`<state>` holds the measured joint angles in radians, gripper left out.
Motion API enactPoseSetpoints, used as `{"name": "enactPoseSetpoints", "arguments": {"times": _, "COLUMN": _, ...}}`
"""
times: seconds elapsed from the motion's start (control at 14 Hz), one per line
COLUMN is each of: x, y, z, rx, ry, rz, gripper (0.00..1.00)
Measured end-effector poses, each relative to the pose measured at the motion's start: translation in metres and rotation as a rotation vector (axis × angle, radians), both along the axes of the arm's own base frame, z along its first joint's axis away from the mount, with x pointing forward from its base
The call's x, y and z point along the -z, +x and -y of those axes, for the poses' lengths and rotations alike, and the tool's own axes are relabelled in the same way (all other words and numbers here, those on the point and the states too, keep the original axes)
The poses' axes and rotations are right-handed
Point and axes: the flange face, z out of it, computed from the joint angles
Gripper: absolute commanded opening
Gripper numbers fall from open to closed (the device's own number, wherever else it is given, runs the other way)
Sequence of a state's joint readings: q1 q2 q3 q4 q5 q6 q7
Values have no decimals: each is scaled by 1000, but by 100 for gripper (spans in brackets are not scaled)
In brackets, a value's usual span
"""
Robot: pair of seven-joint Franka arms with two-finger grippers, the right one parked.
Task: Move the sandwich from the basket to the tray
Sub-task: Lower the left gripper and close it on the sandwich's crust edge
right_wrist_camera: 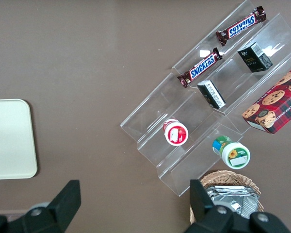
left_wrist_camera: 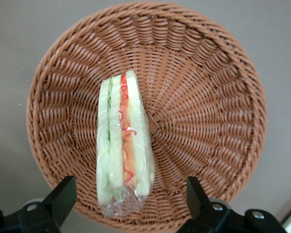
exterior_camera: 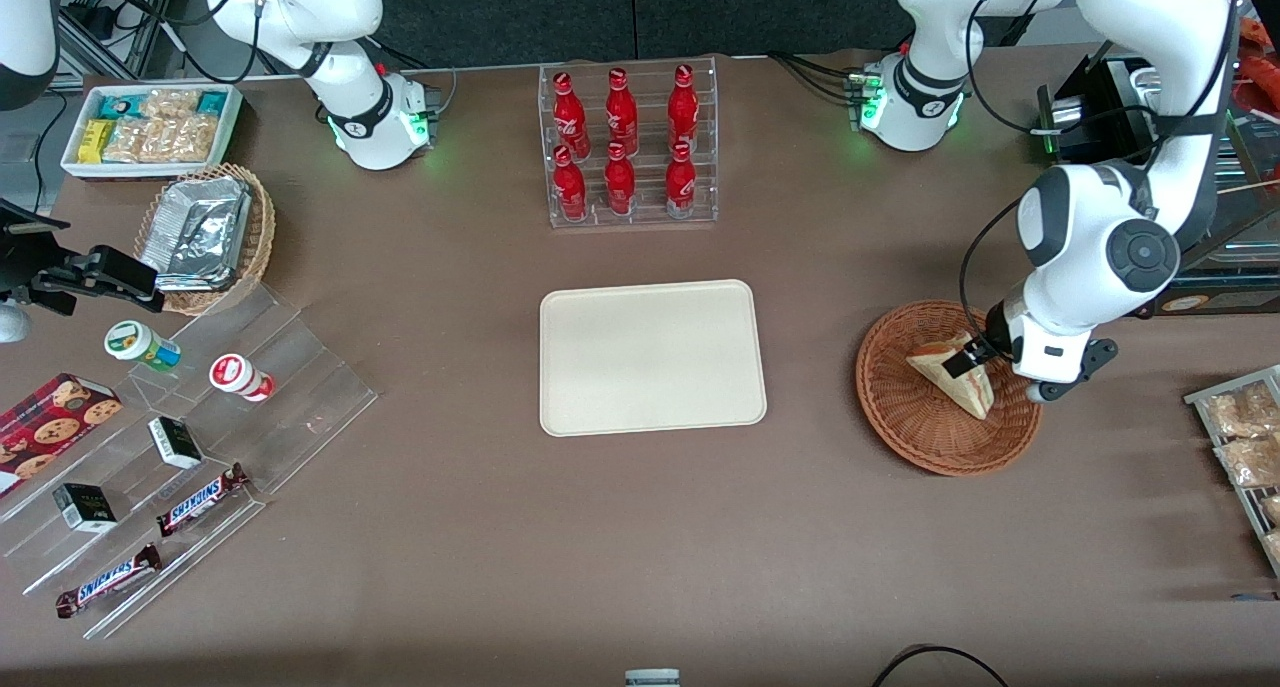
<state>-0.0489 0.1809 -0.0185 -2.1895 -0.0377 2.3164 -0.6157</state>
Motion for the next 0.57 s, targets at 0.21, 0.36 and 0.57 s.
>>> {"name": "enactPoseSetpoints", "arguments": {"times": 0.21, "x": 19, "y": -2, "z": -3, "rx": -32, "ry": -4, "rz": -21, "gripper": 100}}
{"name": "enactPoseSetpoints", "arguments": {"times": 0.36, "x": 30, "y": -2, "z": -7, "rx": -77, "ry": -12, "rz": -12, "gripper": 99}}
{"name": "enactPoseSetpoints", "arguments": {"times": 0.57, "x": 50, "y": -7, "z": -10, "rx": -133, "ry": -10, "rz": 0, "gripper": 49}}
